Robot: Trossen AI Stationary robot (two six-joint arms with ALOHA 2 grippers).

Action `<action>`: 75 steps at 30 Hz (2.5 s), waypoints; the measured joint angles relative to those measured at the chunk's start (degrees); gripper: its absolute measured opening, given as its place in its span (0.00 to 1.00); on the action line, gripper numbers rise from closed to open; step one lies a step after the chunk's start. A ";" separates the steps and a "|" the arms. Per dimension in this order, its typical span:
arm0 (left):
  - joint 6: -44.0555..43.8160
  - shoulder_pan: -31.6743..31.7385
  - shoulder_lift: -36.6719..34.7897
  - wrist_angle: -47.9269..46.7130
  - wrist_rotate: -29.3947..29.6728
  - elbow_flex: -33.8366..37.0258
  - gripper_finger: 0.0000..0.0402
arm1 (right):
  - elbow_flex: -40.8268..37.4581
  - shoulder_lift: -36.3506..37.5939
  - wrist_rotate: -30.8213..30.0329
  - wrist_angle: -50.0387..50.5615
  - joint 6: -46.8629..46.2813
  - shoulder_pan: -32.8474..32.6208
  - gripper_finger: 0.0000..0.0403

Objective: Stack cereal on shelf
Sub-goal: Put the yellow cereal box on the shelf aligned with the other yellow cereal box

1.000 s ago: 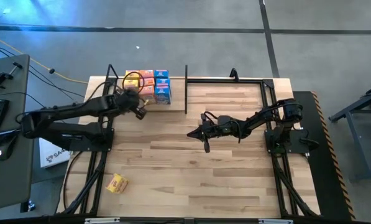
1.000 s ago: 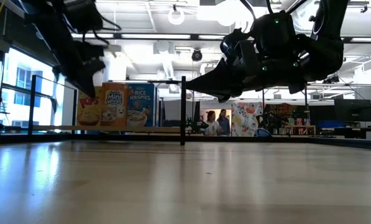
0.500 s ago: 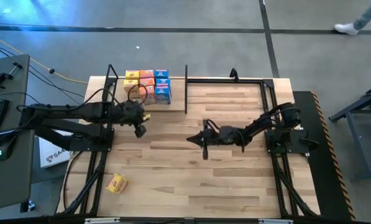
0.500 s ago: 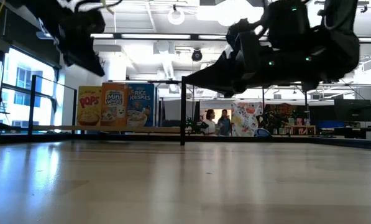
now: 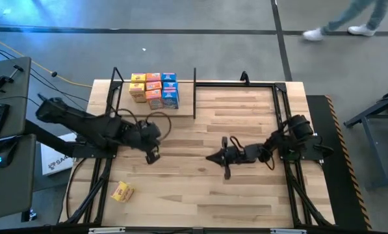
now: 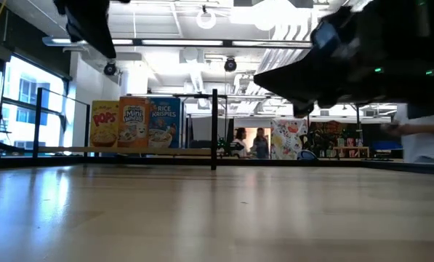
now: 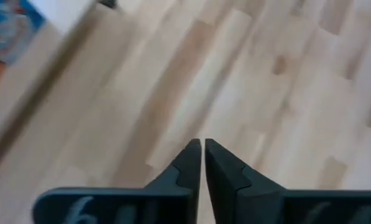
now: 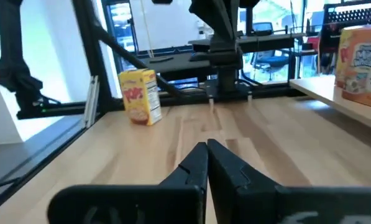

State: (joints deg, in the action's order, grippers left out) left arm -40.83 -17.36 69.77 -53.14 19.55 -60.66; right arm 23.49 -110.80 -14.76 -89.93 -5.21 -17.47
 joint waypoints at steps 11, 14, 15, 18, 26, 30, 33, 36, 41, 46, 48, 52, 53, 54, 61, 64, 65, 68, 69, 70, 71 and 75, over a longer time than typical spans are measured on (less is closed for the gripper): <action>-14.00 -12.04 17.00 -15.85 -12.29 -20.21 0.34 | 0.02 0.00 -11.90 0.00 -0.38 -15.36 0.00; -20.43 -15.44 21.67 -21.05 -12.45 -26.61 0.44 | 0.02 0.00 -17.07 -0.02 -0.35 -19.57 0.00; -22.64 -16.47 23.20 -22.46 -12.93 -28.56 0.47 | 0.02 0.00 -18.51 -0.02 -0.34 -20.84 0.00; -30.00 -19.37 27.61 -26.87 -16.26 -33.84 0.54 | 0.50 0.02 -22.25 0.04 -0.33 -24.03 0.00; -49.26 -26.26 33.50 -36.95 -24.62 -38.17 0.66 | 4.48 0.07 -23.87 2.38 2.95 -28.28 0.00; -54.80 -29.26 33.51 -36.93 -22.95 -38.09 0.68 | 5.84 0.08 -23.50 4.86 2.73 -28.50 0.00; -57.84 -31.42 33.45 -36.90 -23.98 -35.98 0.68 | 6.19 0.09 -22.64 5.22 2.67 -28.44 0.00; -59.71 -33.26 33.38 -36.92 -25.68 -33.18 0.68 | 6.19 0.09 -22.43 5.22 2.69 -28.44 0.00; -61.54 -35.03 31.70 -36.78 -25.94 -28.68 0.68 | 6.19 0.09 -22.27 5.22 2.67 -28.28 0.00; -65.13 -35.91 27.06 -32.70 -25.97 -21.92 0.68 | 6.19 0.09 -22.25 5.22 2.61 -28.28 0.00; -67.05 -36.50 25.01 -28.48 -24.94 -18.64 0.68 | 6.19 0.09 -22.25 5.22 2.52 -28.28 0.00; -70.51 -37.18 21.58 -23.20 -24.41 -12.63 0.68 | 6.19 0.09 -22.25 5.22 2.49 -28.28 0.00; -71.29 -37.34 21.16 -23.27 -24.61 -11.61 0.68 | 6.19 0.09 -22.25 5.22 2.49 -28.28 0.00; -71.73 -37.53 20.94 -22.76 -24.63 -10.76 0.68 | 6.19 0.09 -22.25 5.22 2.49 -28.28 0.00; -71.44 -37.47 20.64 -20.39 -24.46 -9.60 0.64 | 6.19 0.09 -22.27 5.22 2.54 -28.17 0.00; -71.52 -37.49 20.68 -20.22 -23.78 -10.05 0.60 | 6.19 0.09 -22.27 5.22 2.56 -27.84 0.00; -71.49 -37.49 20.71 -20.09 -23.34 -10.37 0.59 | 6.19 0.09 -22.26 5.22 2.52 -27.69 0.00; -71.03 -37.43 20.93 -20.52 -21.44 -12.04 0.59 | 6.19 0.09 -21.89 5.22 2.45 -27.15 0.00; -70.72 -37.36 20.95 -21.05 -20.74 -12.75 0.59 | 6.19 0.09 -21.62 5.22 2.35 -27.13 0.00; -70.55 -37.36 20.95 -21.59 -20.47 -13.47 0.59 | 6.19 0.09 -21.60 5.22 2.27 -27.05 0.00; -70.47 -37.36 20.92 -22.04 -20.44 -14.00 0.60 | 6.19 0.09 -21.57 5.22 2.25 -27.02 0.00; -70.48 -37.34 20.92 -23.46 -20.48 -14.72 0.64 | 6.19 0.09 -21.42 5.22 2.25 -27.02 0.00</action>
State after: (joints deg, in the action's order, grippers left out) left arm -111.31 -54.70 90.70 -76.60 -0.92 -75.37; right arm 29.67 -110.72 -36.18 -84.71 -2.96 -44.49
